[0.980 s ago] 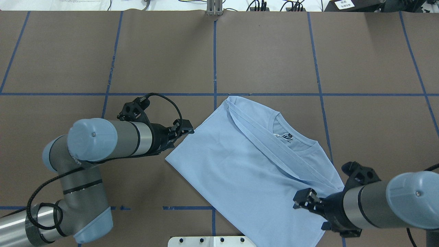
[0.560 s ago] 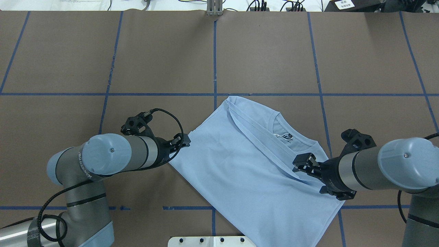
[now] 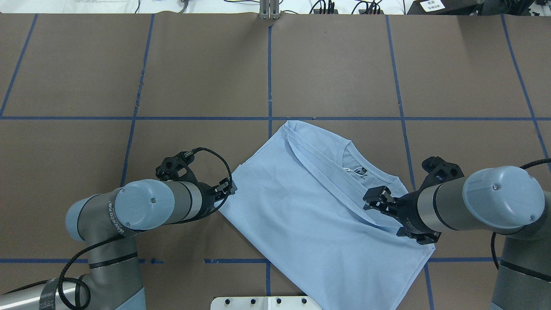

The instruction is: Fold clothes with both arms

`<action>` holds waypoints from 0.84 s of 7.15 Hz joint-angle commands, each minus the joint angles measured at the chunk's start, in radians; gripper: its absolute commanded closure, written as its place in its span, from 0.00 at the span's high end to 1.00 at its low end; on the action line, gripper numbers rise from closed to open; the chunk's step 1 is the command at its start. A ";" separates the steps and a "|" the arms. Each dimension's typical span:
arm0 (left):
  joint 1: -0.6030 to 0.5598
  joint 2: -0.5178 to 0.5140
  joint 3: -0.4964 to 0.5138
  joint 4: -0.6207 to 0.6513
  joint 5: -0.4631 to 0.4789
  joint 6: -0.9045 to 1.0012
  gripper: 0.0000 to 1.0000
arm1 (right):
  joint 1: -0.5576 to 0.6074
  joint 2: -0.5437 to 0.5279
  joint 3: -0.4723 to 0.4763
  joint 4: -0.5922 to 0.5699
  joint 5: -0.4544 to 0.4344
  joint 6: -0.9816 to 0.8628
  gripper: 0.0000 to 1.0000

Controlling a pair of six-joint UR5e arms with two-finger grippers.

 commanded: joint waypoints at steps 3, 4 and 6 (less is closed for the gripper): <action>0.010 0.007 0.003 0.000 -0.001 0.000 0.62 | 0.022 0.008 -0.020 0.002 -0.005 -0.003 1.00; 0.010 0.005 0.011 0.000 -0.001 0.000 0.60 | 0.050 0.049 -0.058 0.002 -0.005 -0.005 1.00; 0.021 0.007 0.012 0.000 -0.001 -0.002 0.58 | 0.054 0.068 -0.074 0.002 -0.004 -0.003 1.00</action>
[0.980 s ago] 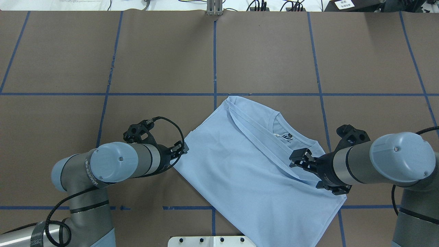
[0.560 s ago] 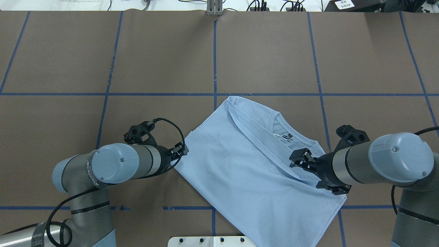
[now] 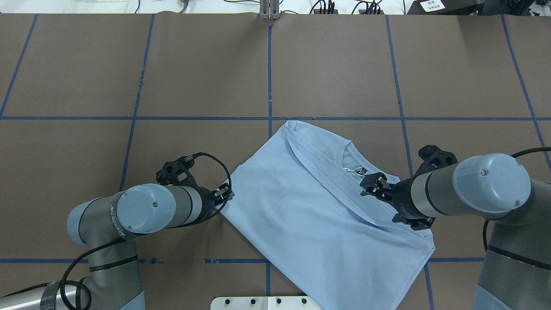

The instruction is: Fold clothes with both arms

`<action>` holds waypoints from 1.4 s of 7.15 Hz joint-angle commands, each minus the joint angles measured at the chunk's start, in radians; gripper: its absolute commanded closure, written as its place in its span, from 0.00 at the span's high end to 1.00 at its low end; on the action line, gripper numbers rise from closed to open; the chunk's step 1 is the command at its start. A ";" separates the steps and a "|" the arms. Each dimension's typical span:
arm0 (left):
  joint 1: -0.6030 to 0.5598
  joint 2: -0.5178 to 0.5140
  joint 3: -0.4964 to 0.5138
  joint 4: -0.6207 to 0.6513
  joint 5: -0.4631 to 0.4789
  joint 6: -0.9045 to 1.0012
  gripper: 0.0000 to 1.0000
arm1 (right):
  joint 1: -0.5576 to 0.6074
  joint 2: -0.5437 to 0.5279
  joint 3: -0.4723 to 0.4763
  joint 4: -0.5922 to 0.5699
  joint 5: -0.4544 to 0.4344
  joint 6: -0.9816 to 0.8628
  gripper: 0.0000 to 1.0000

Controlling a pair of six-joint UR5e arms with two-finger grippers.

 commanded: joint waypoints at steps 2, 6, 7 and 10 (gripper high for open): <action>0.010 0.002 0.017 0.000 0.000 -0.001 0.55 | 0.006 0.015 -0.010 0.000 0.002 0.001 1.00; 0.010 0.000 0.003 0.000 -0.006 -0.004 0.00 | 0.006 0.020 -0.010 0.002 0.002 0.005 1.00; 0.008 0.000 -0.012 0.000 -0.008 -0.004 0.00 | 0.006 0.020 -0.012 0.002 0.002 0.009 1.00; -0.008 -0.003 -0.005 -0.002 -0.002 0.012 0.00 | 0.006 0.019 -0.016 0.002 0.001 0.012 1.00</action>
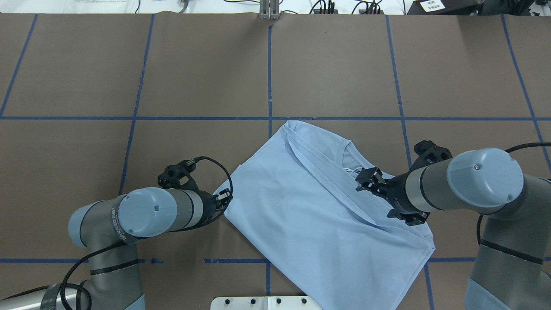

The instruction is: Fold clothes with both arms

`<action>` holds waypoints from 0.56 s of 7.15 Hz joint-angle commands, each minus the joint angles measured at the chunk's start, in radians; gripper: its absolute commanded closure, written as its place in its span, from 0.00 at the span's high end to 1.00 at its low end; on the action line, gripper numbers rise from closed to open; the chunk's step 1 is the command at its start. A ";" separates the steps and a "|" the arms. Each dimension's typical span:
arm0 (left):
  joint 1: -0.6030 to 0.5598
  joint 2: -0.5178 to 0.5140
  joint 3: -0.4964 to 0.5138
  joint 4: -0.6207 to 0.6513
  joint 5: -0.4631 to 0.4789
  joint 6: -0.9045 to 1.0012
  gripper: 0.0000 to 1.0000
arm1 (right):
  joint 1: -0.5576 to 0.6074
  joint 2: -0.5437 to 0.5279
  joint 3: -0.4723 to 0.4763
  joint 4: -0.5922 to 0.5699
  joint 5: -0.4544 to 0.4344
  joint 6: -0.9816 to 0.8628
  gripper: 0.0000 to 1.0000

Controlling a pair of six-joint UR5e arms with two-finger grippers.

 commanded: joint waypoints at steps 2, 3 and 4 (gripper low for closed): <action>-0.160 -0.013 0.064 -0.013 0.002 0.200 0.00 | 0.000 0.000 -0.006 0.002 -0.001 0.001 1.00; -0.234 -0.039 0.107 -0.016 0.002 0.259 0.00 | 0.000 0.000 -0.004 0.003 -0.005 0.001 1.00; -0.294 -0.119 0.209 -0.054 0.001 0.273 0.00 | 0.005 0.000 -0.003 0.003 -0.037 -0.002 1.00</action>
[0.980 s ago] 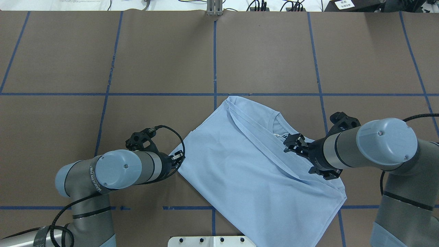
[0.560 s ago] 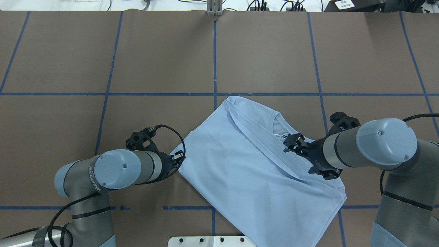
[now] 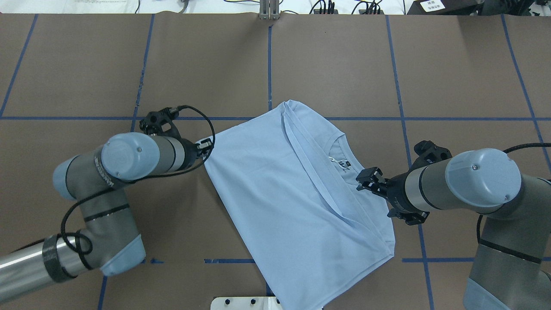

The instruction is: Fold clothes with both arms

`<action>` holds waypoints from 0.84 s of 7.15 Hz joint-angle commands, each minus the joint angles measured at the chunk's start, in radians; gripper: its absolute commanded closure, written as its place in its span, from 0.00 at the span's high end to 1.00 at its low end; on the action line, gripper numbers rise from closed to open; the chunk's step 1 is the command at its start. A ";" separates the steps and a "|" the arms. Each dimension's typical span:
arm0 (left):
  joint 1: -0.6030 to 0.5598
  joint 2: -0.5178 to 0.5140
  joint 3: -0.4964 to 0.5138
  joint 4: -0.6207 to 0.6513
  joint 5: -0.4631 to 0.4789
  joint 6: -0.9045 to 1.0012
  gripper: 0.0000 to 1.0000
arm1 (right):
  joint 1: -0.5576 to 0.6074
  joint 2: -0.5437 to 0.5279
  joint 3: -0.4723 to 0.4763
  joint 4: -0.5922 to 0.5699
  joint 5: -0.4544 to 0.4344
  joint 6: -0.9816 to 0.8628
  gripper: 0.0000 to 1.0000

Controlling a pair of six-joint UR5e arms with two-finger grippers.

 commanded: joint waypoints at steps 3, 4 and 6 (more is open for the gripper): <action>-0.167 -0.311 0.507 -0.301 -0.002 0.059 0.00 | 0.010 0.043 0.006 0.005 -0.080 -0.007 1.00; -0.168 -0.360 0.643 -0.390 0.001 0.062 0.00 | 0.010 0.045 0.002 0.005 -0.087 -0.007 1.00; -0.168 -0.364 0.669 -0.417 0.020 0.065 0.55 | -0.004 0.048 -0.009 0.004 -0.088 -0.012 1.00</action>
